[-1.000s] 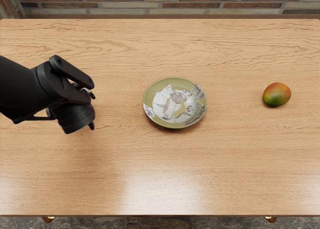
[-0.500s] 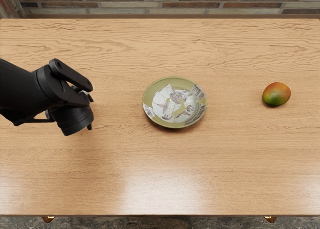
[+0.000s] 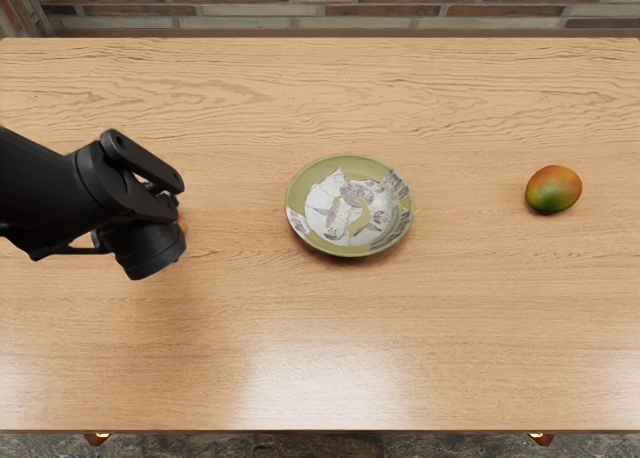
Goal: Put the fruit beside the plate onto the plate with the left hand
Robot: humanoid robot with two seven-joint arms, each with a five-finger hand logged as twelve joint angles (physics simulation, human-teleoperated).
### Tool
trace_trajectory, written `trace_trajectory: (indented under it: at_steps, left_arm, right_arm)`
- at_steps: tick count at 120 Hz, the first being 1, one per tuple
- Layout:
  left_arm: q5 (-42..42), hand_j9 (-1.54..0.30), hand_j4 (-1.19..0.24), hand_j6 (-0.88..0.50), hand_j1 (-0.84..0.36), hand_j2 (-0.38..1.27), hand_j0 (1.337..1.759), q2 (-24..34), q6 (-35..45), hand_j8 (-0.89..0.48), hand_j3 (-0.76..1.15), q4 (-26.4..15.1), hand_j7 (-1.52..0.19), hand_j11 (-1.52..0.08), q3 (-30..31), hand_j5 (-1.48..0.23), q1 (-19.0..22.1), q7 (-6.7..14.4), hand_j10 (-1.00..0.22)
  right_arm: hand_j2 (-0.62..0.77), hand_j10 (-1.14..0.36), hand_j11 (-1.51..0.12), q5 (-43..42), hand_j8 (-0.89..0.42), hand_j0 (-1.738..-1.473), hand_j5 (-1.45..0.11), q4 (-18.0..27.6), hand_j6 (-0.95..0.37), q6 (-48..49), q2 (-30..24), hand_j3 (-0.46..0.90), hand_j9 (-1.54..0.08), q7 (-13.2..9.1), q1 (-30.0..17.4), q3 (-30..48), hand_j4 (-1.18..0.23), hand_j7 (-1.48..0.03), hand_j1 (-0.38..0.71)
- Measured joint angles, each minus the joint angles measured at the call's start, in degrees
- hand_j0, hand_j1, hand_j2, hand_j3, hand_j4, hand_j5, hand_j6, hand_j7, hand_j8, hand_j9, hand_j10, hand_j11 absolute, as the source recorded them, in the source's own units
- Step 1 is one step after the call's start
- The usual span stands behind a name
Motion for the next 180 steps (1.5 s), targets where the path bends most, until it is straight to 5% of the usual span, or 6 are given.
trace_trajectory:
  at_steps: [164,180]
  left_arm:
    - [4.6,-0.46,-0.35,-0.35,-0.07,0.07,1.658,0.0,0.3,-0.35,0.00,0.9,-0.46,-0.46,-0.8,-0.46,1.7,-0.3,-0.35]
    - [4.7,-0.58,-0.45,-0.45,-0.19,0.09,1.658,0.0,0.3,-0.43,0.00,0.9,-0.58,-0.58,-0.9,-0.58,1.7,-0.3,-0.45]
  right_arm:
    - [0.00,-0.02,-0.03,0.0,-0.02,-1.658,-0.03,0.0,-0.02,0.0,0.0,0.00,-0.03,0.0,0.0,0.0,-0.02,-0.03,-0.32]
    - [0.00,-0.02,-0.03,0.0,-0.02,-1.658,-0.03,0.0,-0.02,0.0,0.0,0.00,-0.03,0.0,0.0,0.0,-0.02,-0.03,-0.32]
